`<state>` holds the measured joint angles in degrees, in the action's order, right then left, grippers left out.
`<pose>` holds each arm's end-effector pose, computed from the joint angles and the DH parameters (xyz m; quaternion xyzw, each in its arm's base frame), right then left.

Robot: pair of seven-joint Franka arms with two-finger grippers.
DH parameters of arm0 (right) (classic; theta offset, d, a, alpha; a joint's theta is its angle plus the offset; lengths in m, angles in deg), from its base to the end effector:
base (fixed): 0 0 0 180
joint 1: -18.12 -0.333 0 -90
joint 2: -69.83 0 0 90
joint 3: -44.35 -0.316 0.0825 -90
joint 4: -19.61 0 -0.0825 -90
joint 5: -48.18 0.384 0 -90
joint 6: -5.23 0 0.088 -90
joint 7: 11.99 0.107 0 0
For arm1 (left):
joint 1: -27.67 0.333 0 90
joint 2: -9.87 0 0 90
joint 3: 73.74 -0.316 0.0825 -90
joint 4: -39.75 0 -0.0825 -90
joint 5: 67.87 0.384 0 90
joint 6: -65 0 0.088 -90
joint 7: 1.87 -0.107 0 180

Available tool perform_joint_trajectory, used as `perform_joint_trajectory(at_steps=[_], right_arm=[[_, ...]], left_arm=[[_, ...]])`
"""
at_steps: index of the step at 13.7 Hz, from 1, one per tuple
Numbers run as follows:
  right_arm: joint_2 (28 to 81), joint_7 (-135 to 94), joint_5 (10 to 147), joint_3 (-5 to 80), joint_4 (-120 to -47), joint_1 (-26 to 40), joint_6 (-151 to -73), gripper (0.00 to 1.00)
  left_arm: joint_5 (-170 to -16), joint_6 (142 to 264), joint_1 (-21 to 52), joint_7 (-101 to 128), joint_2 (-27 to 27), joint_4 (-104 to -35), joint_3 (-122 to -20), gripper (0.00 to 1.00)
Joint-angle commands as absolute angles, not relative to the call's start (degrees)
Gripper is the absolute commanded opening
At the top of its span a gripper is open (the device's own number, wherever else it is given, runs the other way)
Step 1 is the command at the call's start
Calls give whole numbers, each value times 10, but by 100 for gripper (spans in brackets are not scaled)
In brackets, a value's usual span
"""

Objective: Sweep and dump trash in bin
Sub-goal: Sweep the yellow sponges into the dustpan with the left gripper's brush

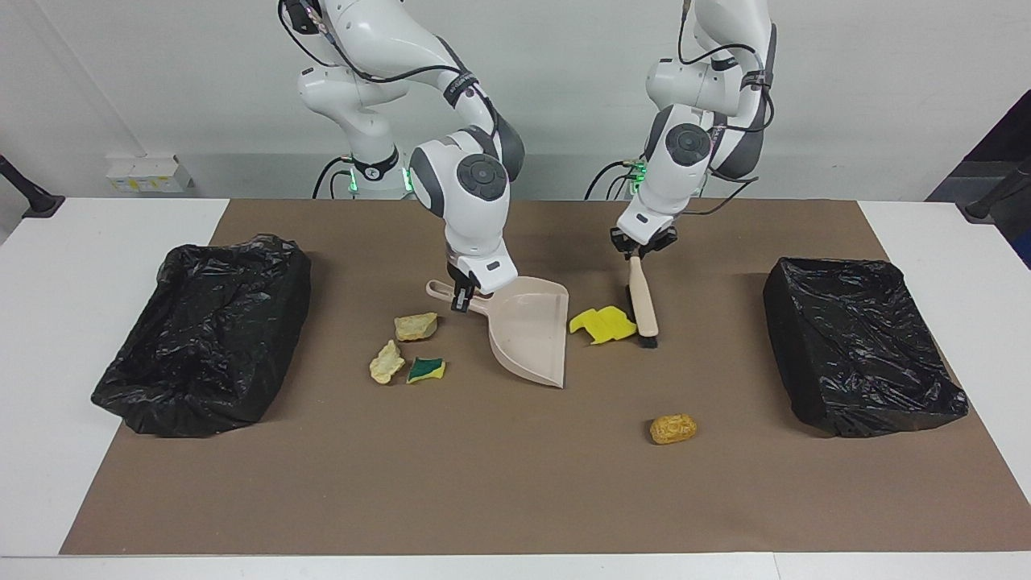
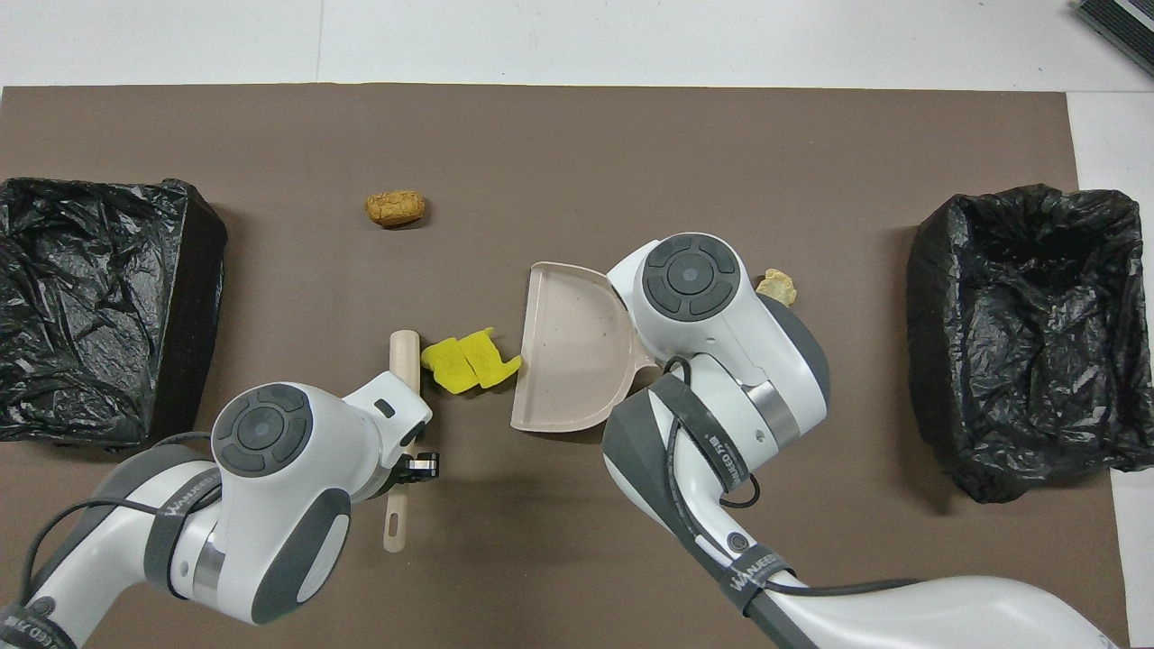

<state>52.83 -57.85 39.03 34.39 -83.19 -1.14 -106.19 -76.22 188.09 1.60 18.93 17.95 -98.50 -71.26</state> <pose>0.5471 0.2860 0.3759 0.7700 0.6325 -0.0760 0.0359 0.3997 -0.2243 0.3560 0.9963 -0.0235 -0.0790 0.0247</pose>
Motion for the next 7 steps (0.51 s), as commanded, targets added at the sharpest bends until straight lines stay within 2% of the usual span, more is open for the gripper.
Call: perform_joint_trajectory(at_steps=[1,4,7], right_arm=[[530,-585,382,341,-843,-9,-1079,0],[530,-585,383,341,-843,-9,-1083,0],[530,-584,383,341,-843,-9,-1081,0]], left_arm=[[-805,1908,-31,161,173,-976,-719,0],[-807,1916,-91,136,157,-946,-718,0],[-811,1899,-114,141,123,-876,-718,0]])
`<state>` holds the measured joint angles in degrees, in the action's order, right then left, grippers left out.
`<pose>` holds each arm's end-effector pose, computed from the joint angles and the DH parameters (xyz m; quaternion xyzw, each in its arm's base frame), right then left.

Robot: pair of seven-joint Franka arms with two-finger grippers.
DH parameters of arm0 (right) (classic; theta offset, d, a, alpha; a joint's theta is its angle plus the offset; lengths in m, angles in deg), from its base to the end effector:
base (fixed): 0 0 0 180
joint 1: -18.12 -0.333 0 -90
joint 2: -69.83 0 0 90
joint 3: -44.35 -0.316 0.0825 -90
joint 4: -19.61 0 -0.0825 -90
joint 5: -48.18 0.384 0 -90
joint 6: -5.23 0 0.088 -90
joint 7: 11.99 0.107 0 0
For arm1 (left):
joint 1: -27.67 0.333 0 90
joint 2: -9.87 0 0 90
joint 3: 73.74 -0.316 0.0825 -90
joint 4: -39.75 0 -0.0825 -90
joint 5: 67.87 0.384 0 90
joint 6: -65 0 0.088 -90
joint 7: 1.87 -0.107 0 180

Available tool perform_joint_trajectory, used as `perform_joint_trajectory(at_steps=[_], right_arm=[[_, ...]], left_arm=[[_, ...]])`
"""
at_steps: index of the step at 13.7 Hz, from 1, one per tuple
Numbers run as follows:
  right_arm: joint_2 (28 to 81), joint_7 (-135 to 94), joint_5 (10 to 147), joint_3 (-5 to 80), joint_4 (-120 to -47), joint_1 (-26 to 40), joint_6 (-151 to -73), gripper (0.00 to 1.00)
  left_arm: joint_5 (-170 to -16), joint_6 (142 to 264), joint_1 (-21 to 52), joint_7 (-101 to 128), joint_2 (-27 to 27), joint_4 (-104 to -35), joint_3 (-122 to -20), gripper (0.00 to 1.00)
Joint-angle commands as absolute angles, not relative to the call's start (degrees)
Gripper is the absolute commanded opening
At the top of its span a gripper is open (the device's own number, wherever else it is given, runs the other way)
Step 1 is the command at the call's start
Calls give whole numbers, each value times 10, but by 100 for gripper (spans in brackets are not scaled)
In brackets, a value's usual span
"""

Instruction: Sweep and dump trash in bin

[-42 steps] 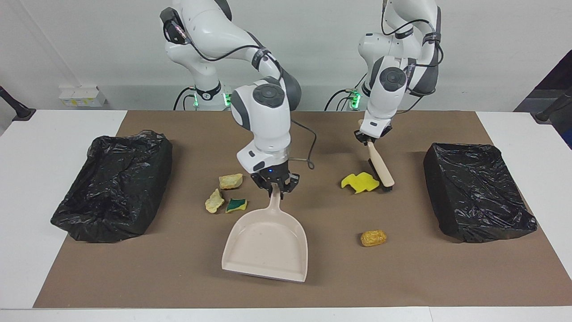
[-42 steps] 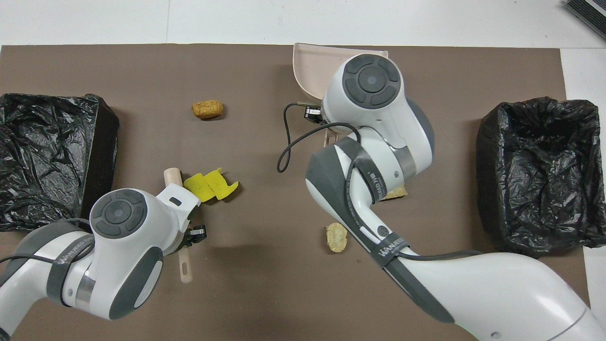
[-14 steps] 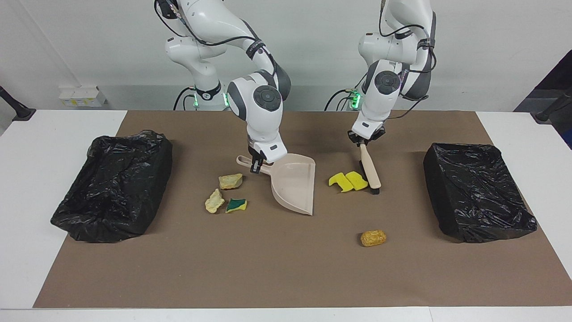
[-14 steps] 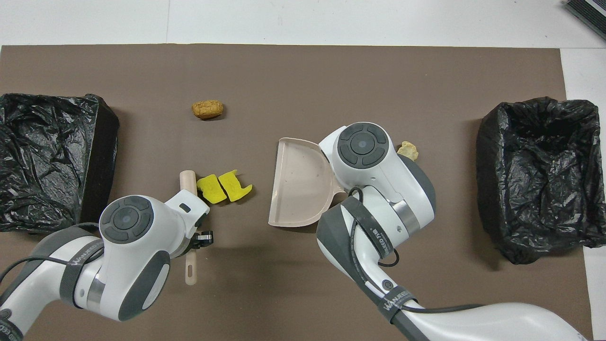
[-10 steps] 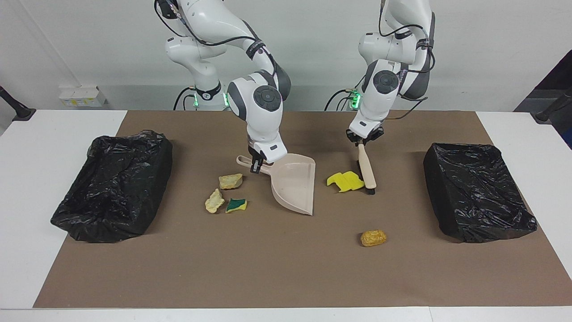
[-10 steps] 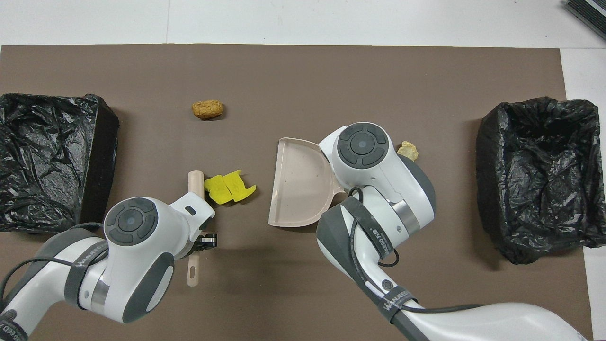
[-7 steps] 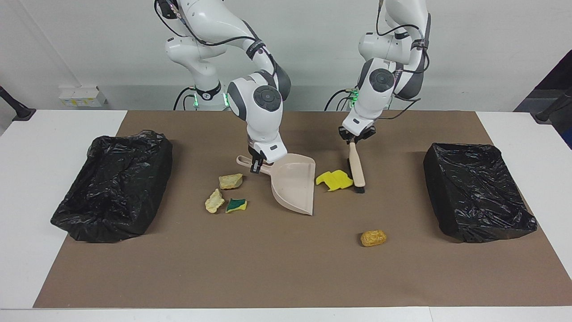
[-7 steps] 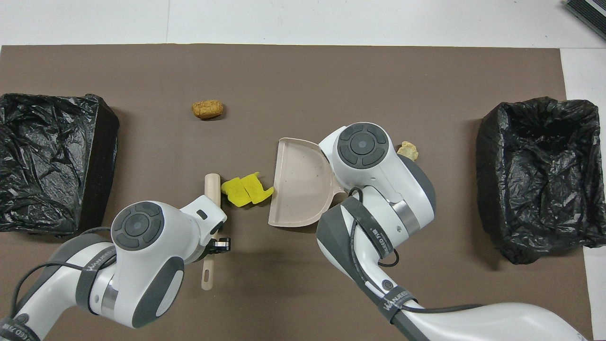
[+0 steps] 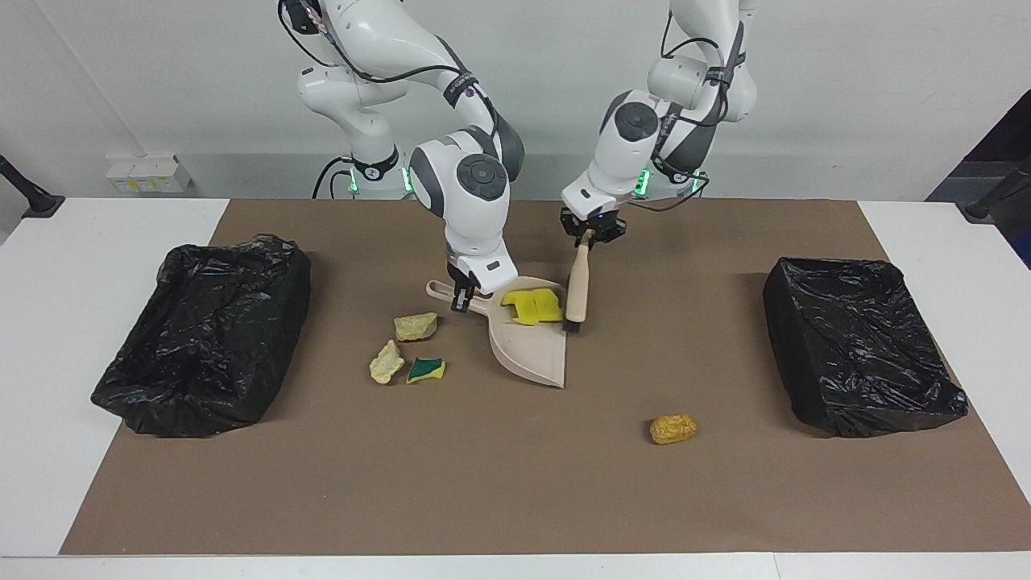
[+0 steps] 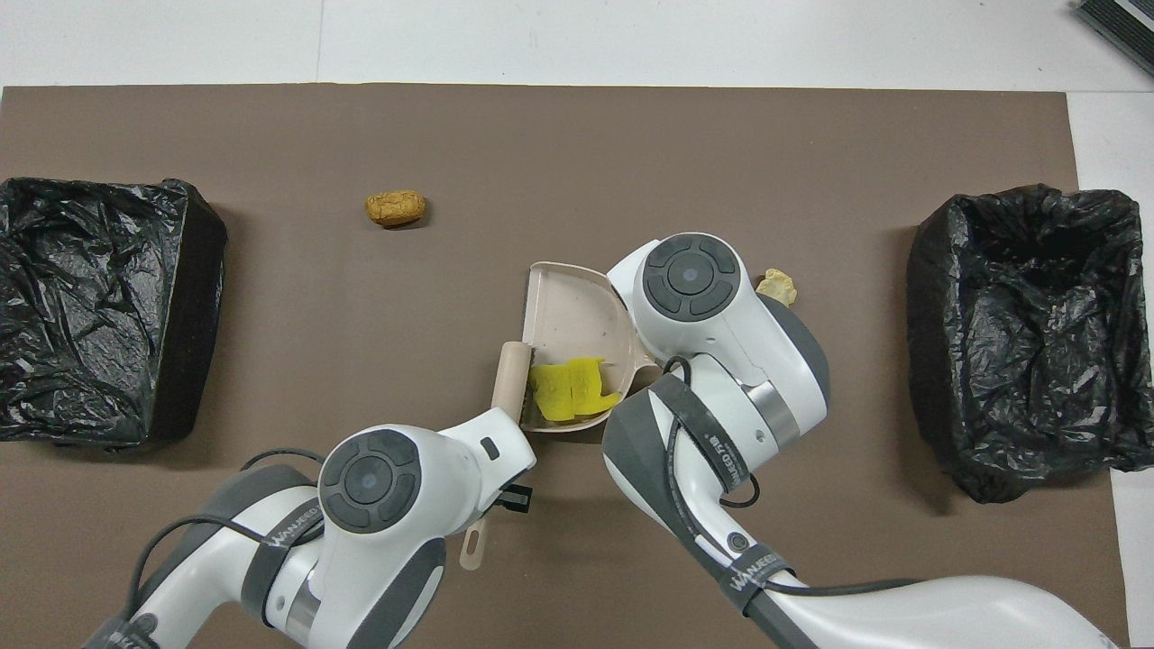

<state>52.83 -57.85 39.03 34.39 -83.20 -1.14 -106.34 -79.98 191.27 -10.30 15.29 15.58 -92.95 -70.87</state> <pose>0.5473 0.2861 0.3760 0.7700 0.6326 -0.0748 0.0361 0.3690 -0.3287 0.3829 0.9864 -0.1423 -0.0452 0.0689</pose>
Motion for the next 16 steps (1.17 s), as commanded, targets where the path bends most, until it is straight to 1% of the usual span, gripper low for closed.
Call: perform_joint_trajectory(at_steps=[1,3,5,7,11,16], right_arm=[[530,-584,383,341,-843,-9,-1082,0],[530,-584,383,341,-843,-9,-1081,0],[530,-584,383,341,-843,-9,-1076,0],[530,-584,383,341,-843,-9,-1077,0],[530,-582,383,341,-844,-9,-1078,0],[530,-582,383,341,-843,-9,-1081,0]], left_arm=[[-811,1887,-113,143,114,-854,-720,0],[-808,1847,-93,137,113,-831,-726,0],[-799,1830,-38,137,114,-815,-726,0],[-741,1815,4,119,104,-794,-726,0],[-709,1804,90,18,61,-736,-725,0],[-645,1804,171,-49,-34,-656,-725,0]])
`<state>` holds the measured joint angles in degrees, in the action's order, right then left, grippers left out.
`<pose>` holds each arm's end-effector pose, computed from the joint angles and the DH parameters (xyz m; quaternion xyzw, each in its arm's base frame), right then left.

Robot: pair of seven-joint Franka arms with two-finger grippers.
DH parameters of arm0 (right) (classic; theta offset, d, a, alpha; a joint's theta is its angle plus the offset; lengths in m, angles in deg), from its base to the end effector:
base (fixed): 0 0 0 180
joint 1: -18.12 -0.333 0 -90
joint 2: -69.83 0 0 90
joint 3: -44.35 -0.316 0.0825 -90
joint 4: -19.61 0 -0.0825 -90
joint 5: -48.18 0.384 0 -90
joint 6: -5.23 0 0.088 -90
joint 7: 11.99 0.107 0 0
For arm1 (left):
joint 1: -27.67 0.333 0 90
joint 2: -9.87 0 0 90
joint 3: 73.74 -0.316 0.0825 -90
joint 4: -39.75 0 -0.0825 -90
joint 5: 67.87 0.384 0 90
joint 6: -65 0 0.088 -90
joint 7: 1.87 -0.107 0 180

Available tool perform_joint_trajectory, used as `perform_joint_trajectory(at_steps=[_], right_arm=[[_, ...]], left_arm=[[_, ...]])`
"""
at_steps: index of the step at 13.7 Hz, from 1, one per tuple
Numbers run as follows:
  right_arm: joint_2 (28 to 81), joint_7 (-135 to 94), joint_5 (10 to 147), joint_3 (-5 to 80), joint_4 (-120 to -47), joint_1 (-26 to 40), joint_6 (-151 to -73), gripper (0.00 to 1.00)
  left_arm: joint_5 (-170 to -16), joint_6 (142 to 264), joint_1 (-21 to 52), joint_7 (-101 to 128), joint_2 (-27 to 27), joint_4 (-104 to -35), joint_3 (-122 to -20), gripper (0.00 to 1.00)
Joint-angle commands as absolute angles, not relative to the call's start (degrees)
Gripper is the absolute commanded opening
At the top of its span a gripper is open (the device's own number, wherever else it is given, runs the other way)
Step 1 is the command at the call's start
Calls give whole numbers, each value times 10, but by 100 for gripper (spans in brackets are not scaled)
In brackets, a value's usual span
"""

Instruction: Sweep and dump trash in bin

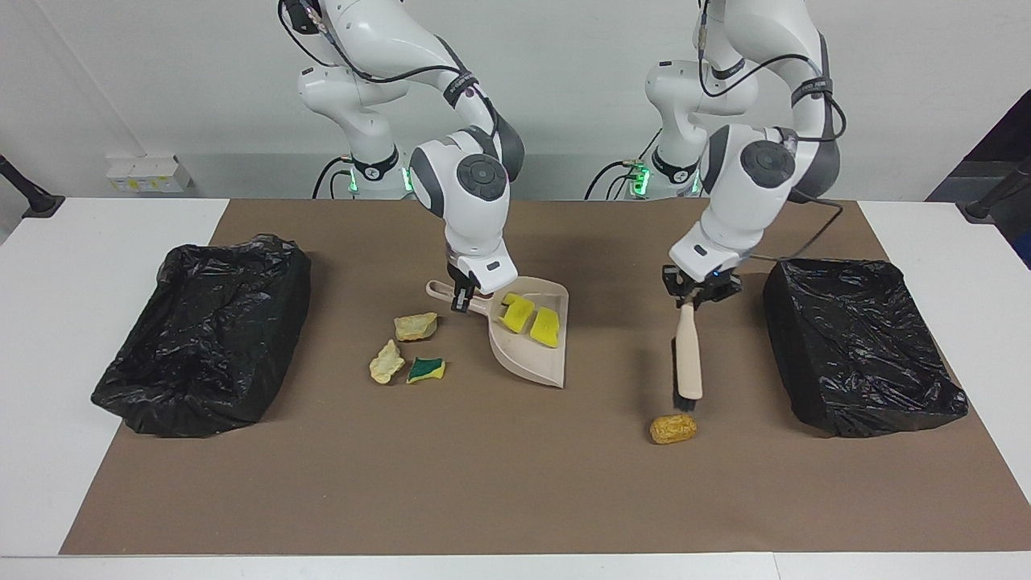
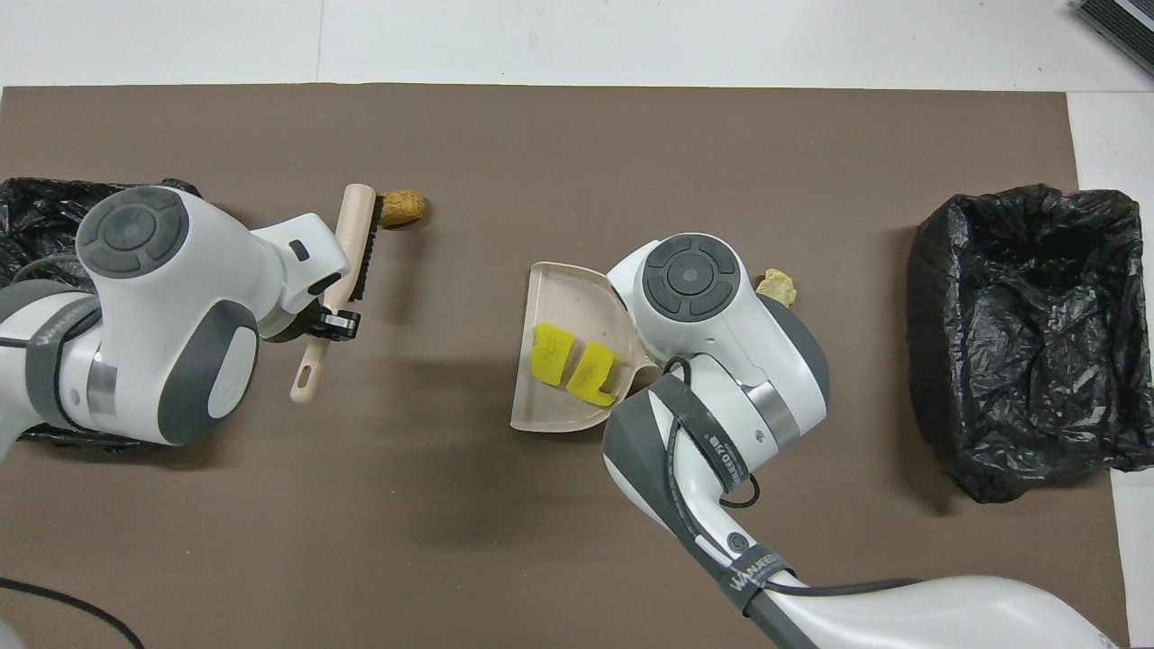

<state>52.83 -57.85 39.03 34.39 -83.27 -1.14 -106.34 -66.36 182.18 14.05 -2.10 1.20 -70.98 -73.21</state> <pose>0.5471 0.2860 0.3755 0.7699 0.6326 -0.0754 0.0360 0.5706 -0.1422 0.4060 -0.9911 0.1313 0.0179 0.0132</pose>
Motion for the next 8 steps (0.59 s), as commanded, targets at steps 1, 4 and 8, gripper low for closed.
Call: perform_joint_trajectory(at_steps=[1,4,8], right_arm=[[530,-582,384,341,-844,-9,-1081,0],[530,-582,384,341,-844,-9,-1081,0],[530,-582,384,341,-843,-9,-1076,0]], left_arm=[[-644,1806,186,-65,-49,-647,-725,0],[-645,1809,200,-126,-60,-655,-725,0],[-646,1829,178,-143,-59,-662,-721,0]])
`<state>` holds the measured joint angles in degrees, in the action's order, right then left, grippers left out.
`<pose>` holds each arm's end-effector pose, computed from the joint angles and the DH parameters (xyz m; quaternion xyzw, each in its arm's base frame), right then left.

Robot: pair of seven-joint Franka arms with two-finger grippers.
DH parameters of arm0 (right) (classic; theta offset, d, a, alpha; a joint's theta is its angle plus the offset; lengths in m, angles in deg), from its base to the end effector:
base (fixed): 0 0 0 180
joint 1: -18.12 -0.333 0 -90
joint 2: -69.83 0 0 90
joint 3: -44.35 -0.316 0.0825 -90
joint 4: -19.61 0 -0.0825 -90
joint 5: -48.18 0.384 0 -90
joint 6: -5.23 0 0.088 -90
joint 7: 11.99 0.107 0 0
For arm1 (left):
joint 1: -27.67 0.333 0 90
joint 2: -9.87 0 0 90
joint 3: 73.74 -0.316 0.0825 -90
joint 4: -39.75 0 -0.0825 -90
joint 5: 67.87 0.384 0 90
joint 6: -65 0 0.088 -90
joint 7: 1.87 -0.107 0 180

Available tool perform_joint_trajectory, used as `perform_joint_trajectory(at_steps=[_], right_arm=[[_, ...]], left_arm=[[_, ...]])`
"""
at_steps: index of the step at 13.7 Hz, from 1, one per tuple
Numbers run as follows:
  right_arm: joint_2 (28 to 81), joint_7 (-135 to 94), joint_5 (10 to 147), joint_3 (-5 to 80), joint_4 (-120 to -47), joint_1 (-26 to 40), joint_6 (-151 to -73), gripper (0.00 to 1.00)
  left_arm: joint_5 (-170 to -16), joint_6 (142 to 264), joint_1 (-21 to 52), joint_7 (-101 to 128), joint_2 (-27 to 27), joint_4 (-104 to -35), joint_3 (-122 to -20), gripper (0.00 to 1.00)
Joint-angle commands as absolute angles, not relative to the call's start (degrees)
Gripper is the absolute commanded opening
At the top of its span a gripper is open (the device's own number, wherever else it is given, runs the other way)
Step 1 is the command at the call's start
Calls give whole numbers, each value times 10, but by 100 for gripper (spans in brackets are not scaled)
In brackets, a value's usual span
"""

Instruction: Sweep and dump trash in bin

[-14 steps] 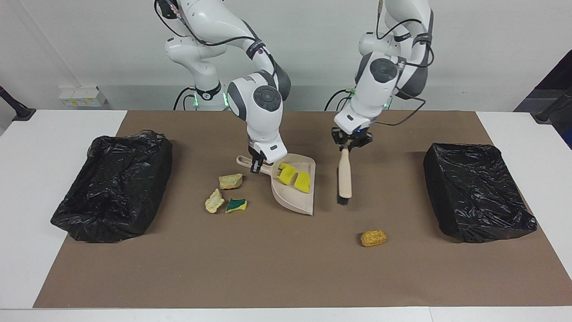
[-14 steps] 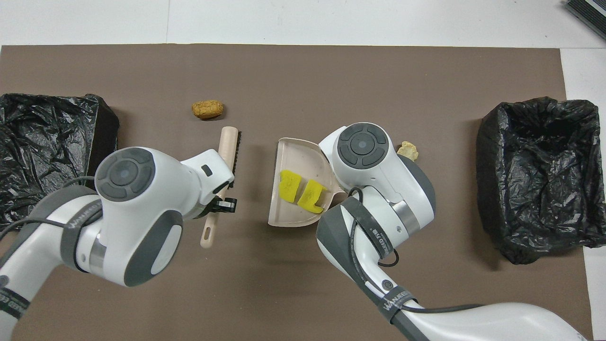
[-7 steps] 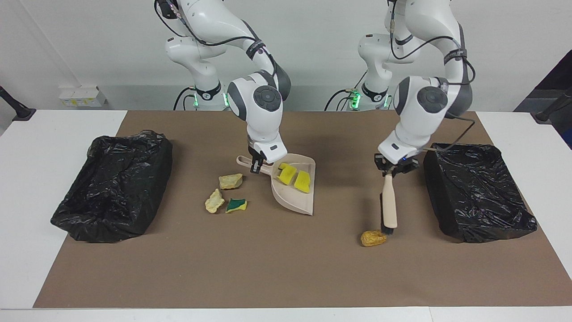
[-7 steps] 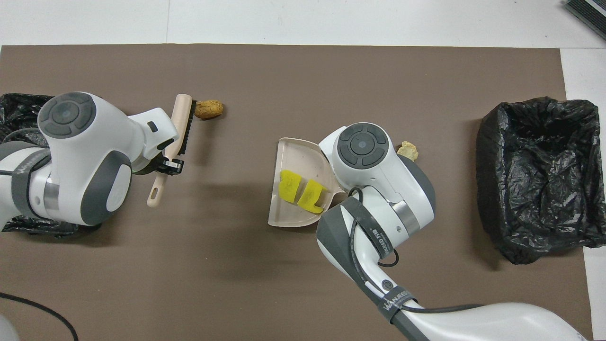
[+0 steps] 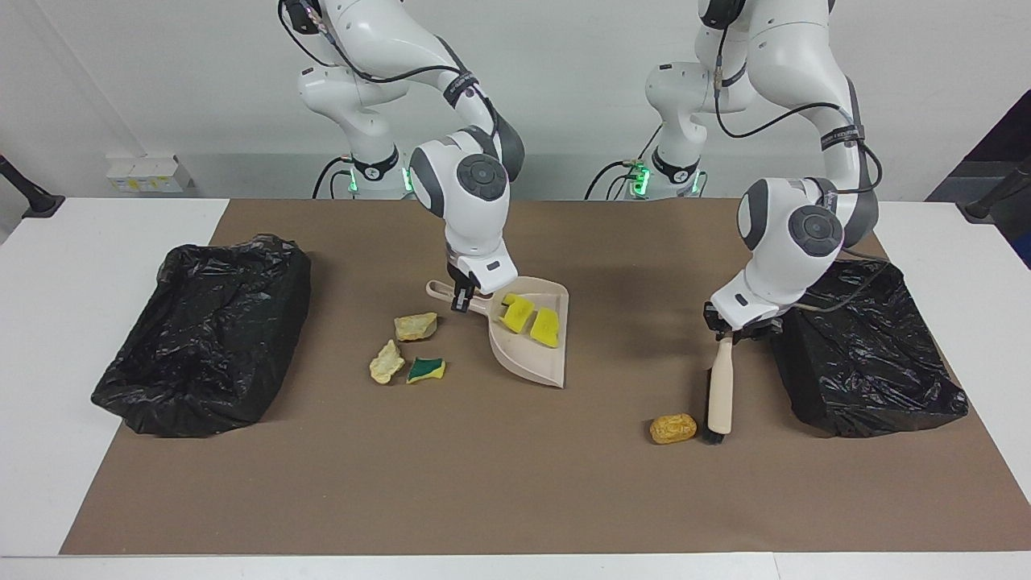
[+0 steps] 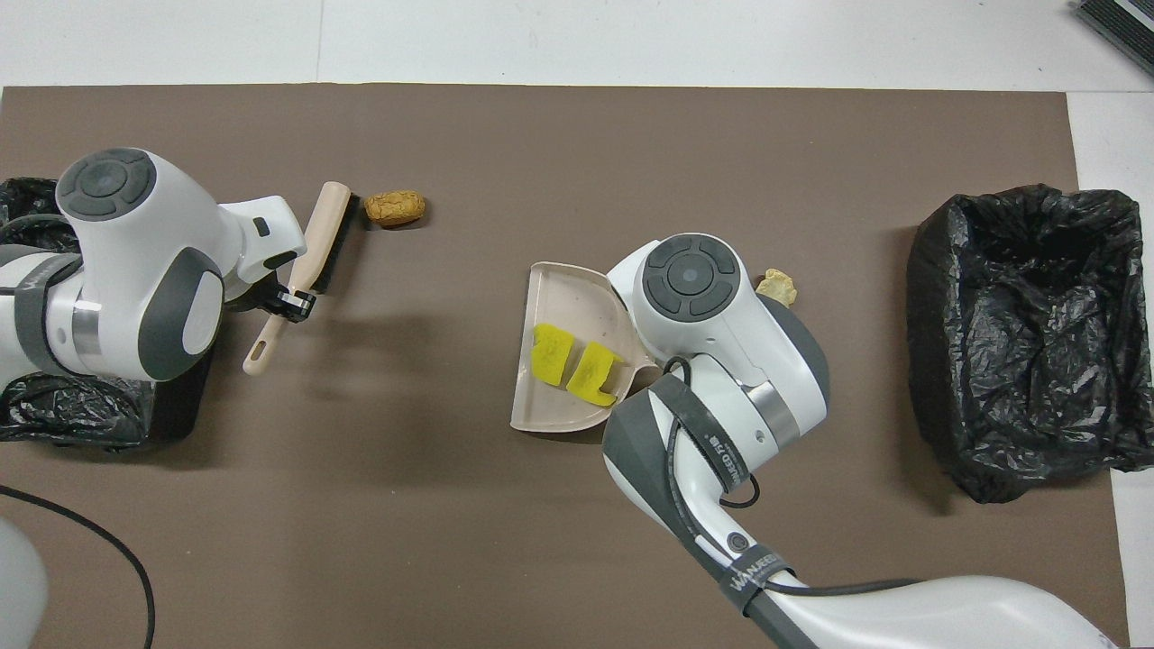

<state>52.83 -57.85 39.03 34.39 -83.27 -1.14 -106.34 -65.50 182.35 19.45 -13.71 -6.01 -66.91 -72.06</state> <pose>0.5471 0.2860 0.3755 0.7699 0.6326 -0.0754 0.0360 0.6033 -0.1021 0.3629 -0.9790 0.1981 0.0454 0.0131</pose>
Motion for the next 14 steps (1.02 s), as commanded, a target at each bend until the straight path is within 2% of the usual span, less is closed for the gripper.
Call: perform_joint_trajectory(at_steps=[1,5,8,12,14], right_arm=[[530,-582,384,341,-844,-9,-1078,0],[530,-582,384,341,-844,-9,-1078,0],[530,-582,383,341,-843,-9,-1074,0],[530,-581,384,341,-841,-9,-1078,0],[530,-582,383,341,-842,-9,-1075,0]], left_arm=[[-645,1845,179,-143,-61,-659,-721,0],[-609,1856,199,-146,-89,-608,-723,0],[-583,1875,196,-162,-152,-539,-721,0],[-586,1862,151,-224,-156,-550,-720,0],[-589,1802,127,-243,-145,-556,-719,0]])
